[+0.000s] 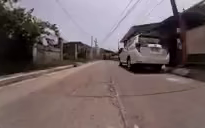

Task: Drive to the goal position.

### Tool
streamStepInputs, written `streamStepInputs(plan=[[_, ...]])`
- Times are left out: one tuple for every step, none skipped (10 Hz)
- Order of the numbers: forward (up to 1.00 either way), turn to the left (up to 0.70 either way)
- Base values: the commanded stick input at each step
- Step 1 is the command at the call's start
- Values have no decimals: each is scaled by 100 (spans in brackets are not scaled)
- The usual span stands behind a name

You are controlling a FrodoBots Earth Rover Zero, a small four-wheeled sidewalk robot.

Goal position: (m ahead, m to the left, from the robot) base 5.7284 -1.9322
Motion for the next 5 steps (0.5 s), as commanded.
streamStepInputs(plan=[[70, 0], [70, -25], [70, -1], [70, 0], [70, 0]])
